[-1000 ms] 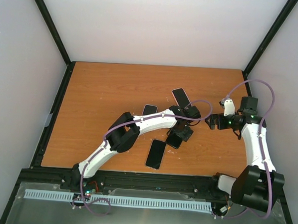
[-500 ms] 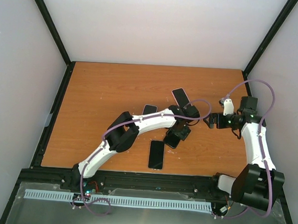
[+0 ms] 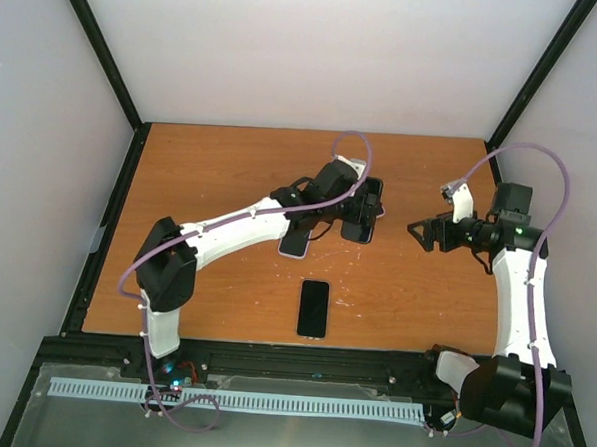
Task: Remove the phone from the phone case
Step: Pick up the phone at the center of the board, then adjust the phone.
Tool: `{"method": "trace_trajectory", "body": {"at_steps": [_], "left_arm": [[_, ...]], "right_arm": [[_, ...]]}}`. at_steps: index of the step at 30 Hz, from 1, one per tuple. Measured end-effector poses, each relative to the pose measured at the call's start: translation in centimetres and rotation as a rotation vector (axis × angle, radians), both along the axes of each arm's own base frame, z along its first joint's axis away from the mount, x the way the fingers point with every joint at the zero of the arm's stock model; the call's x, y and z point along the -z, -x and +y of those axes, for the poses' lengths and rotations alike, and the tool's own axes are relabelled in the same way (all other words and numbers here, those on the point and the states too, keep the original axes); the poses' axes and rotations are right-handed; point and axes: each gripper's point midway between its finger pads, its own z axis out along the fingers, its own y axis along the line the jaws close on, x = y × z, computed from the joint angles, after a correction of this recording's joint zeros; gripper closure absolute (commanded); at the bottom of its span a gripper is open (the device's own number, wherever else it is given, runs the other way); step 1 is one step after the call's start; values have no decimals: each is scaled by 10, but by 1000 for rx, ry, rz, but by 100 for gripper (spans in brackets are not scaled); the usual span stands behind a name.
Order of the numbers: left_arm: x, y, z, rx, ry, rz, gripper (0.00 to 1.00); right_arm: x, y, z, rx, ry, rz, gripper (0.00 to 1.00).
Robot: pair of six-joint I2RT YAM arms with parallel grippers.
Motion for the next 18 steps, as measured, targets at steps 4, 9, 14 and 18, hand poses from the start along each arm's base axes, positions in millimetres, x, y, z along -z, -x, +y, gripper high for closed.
{"method": "trace_trajectory", "body": {"at_steps": [4,9,14,18], "left_arm": [[-24,-10,-4,-38,137,-56,28],[-41,-23,-8,-71,218,-100,29],[-54,-29,-10,-92,272,-124,29],[-60,-32,-10,-111,293,-131,28]], "right_arm": [[-32,-1,19,-101,-86,-55,15],[-41,-11,46,-214,-204,-28,21],[-28,-11,81,-301,-252,36,30],[-19,-10,95,-304,-280,65,34]]}}
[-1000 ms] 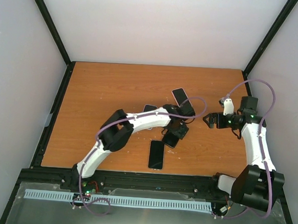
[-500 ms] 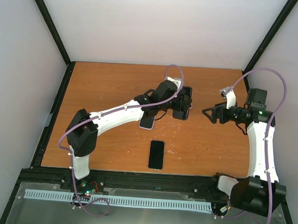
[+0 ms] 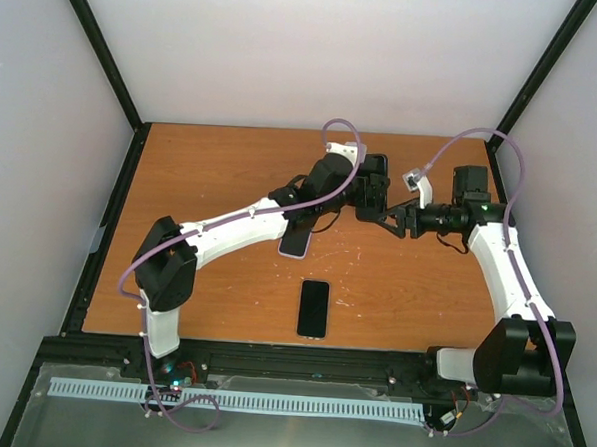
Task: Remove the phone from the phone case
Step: Adjust the phone.
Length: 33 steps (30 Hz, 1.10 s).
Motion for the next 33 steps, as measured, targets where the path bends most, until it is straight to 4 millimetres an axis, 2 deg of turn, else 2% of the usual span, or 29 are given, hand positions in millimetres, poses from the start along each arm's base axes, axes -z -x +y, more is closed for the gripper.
{"method": "trace_trajectory", "body": {"at_steps": [6,10,13,17,23,25,26,27,28,31,32,33], "left_arm": [[-9,-3,0,-17,24,-7,28],[-12,-4,0,-26,35,-10,28],[-12,-5,1,-32,38,-6,25],[-12,-6,2,-42,40,-5,2],[-23,-16,13,-54,13,-38,1],[-34,-23,29,-34,36,-44,1],[-40,-26,44,-22,59,-47,1],[-46,-29,65,-17,85,-54,0],[-53,-33,96,-25,123,-74,0],[-61,-29,168,-46,205,-127,5],[-63,-23,184,-31,231,-155,8],[-64,-16,188,0,250,-170,10]], "right_arm": [[9,-11,3,31,-4,29,52],[10,-18,5,43,-11,34,72],[7,-22,7,53,-22,30,84],[6,-25,8,58,-27,26,90],[16,-27,6,75,-3,70,92],[15,-25,5,67,11,75,93],[13,-24,5,57,18,70,93],[11,-22,5,45,24,60,95],[8,-21,6,28,31,45,96],[1,-10,9,-50,34,2,96],[-2,-4,12,-88,27,-10,95],[-4,1,13,-116,19,-17,95]]}}
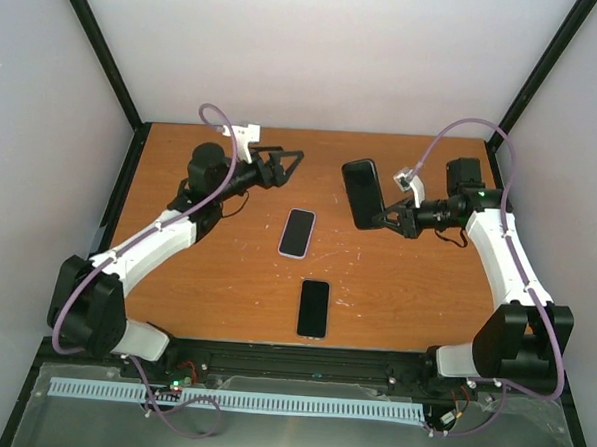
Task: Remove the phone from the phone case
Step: Adjust the phone.
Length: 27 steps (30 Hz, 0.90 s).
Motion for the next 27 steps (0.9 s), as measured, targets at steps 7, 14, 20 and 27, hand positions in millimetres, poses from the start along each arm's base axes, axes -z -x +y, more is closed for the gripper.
{"method": "trace_trajectory", "body": {"at_steps": [7,14,20,27], "left_arm": [[10,64,-45,404,101,-87,13],[18,79,-89,611,114,-75,23],[4,93,-115,739,147,-117,43],[2,98,-130,831,158,-119,61]], "right_arm": [[-11,40,13,-165,-108,10,94],[-21,50,17,-199,-176,15,93],[-23,51,18,-201,-185,17,93],[-23,54,18,-201,-186,28,93]]}}
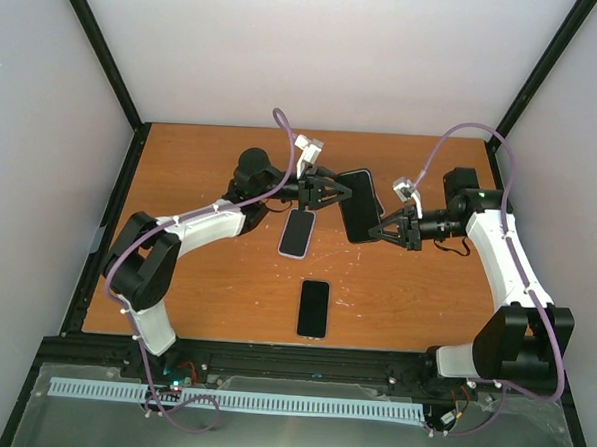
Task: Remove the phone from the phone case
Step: Adjust the phone.
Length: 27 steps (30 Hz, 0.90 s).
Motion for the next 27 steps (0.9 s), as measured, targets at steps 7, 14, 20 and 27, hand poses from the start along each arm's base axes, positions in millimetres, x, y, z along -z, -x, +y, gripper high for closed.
{"method": "trace_trajectory", "body": {"at_steps": [7,14,20,27], "left_arm": [[-1,1,-2,31,-2,3,74],[6,2,-4,55,-9,13,81],[4,5,-5,87,-10,14,95],[3,6,-6,106,-21,5,100]], "right_arm": [[-1,2,1,-6,-12,2,93],[1,5,1,-8,-13,16,93],[2,4,2,-12,-9,-1,93],[2,6,1,-22,-2,-25,57]]}}
